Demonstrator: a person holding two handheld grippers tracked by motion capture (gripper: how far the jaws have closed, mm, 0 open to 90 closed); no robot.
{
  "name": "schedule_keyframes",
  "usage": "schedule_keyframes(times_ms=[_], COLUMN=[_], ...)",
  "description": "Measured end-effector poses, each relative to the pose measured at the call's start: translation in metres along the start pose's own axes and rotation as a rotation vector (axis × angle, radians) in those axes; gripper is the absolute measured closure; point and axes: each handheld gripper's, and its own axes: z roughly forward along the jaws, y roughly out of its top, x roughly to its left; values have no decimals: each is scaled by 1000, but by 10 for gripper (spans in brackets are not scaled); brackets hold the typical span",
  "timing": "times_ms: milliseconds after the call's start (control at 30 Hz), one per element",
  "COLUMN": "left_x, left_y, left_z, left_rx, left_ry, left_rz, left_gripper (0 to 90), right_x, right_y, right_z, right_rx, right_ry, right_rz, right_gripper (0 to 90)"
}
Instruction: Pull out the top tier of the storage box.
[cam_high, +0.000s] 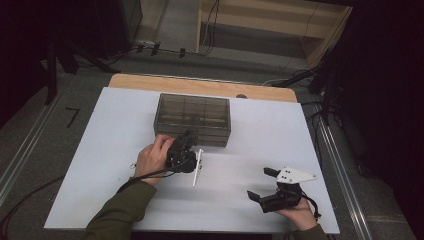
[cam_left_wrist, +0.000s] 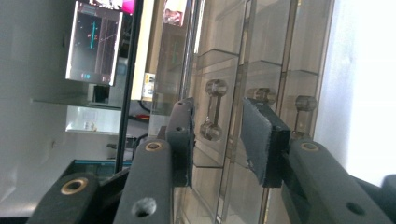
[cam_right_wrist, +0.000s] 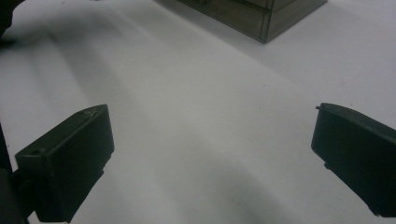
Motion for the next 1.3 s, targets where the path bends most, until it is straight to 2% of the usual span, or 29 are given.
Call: schedule_keyframes(times_ms=[433, 1200, 1300], left_x=[0, -2, -3], left_y=[-4, -5, -4], left_z=[5, 8, 8], left_rx=[20, 39, 43], left_ry=[15, 25, 33], left_rz=[20, 39, 52], left_gripper=[766, 799, 803], right_x=[0, 0, 0], right_y=[0, 0, 0], right_z=[1, 1, 1], right_rx=[5, 7, 6], right_ry=[-1, -2, -2], right_rz=[2, 2, 3], right_gripper=[0, 0, 0])
